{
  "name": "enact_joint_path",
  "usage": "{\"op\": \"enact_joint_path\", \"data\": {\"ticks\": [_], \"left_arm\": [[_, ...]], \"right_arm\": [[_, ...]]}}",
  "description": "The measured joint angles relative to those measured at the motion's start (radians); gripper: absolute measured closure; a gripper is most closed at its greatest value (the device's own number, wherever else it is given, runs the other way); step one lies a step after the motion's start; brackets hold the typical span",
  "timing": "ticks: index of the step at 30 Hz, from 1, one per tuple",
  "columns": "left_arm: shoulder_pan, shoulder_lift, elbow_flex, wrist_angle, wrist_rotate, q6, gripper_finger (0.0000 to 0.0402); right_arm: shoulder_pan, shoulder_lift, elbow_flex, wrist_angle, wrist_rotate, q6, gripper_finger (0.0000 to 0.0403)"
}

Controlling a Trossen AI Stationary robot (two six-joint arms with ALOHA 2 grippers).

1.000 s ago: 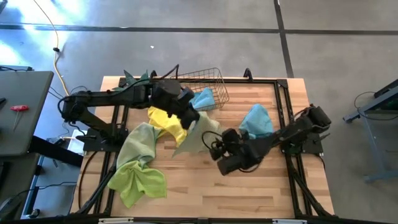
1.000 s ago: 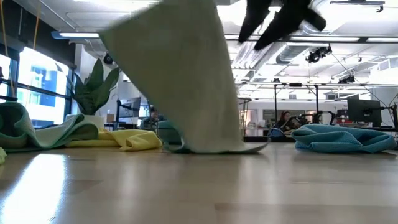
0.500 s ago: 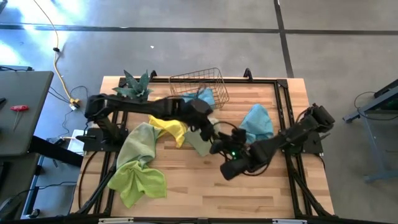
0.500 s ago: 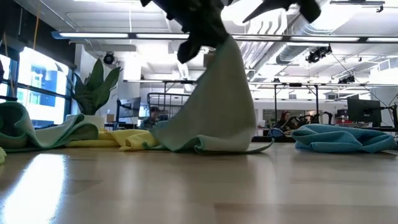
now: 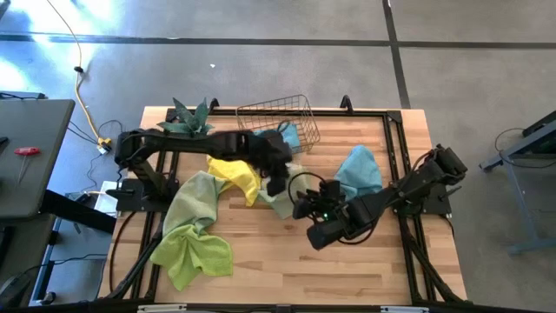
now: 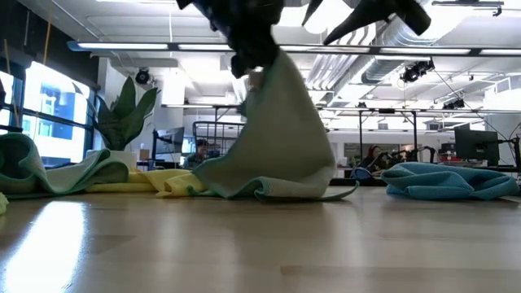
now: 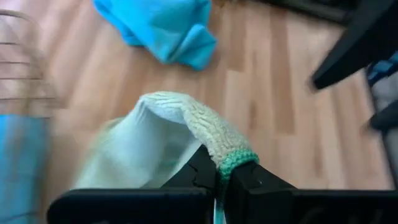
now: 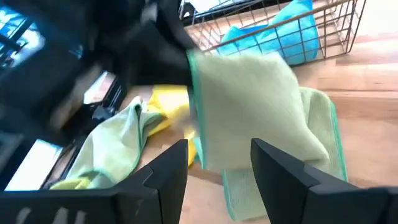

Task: Fold microfiber towels
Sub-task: Fold the right light blue microfiber cloth

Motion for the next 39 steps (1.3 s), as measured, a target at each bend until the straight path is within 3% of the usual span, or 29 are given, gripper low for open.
{"op": "enact_joint_path", "data": {"ticks": [5, 12, 19, 27, 32, 39], "left_arm": [[0.007, -0.083, 0.012, -0.129, -0.074, 0.233, 0.0401], [-0.060, -0.099, 0.156, -0.403, -0.383, 0.568, 0.0401], [-0.099, -0.087, 0.182, -0.513, -0.557, 0.660, 0.0401], [-0.103, -0.074, 0.182, -0.563, -0.572, 0.505, 0.0401], [-0.124, -0.074, 0.185, -0.612, -0.515, 0.441, 0.0401], [-0.175, -0.074, 0.275, -0.737, -0.431, 0.354, 0.0401]], "right_arm": [[0.022, 0.008, 0.000, -0.001, 0.047, -0.043, 0.0236], [0.011, 0.092, 0.000, 0.097, 0.123, -0.196, 0.0236], [-0.010, 0.216, 0.000, 0.374, 0.260, -0.357, 0.0236], [-0.052, 0.379, 0.000, 0.720, 0.270, -0.574, 0.0236], [-0.083, 0.408, 0.000, 0.664, 0.195, -0.576, 0.0236], [-0.114, 0.408, 0.000, 0.458, 0.126, -0.583, 0.0236]]}}
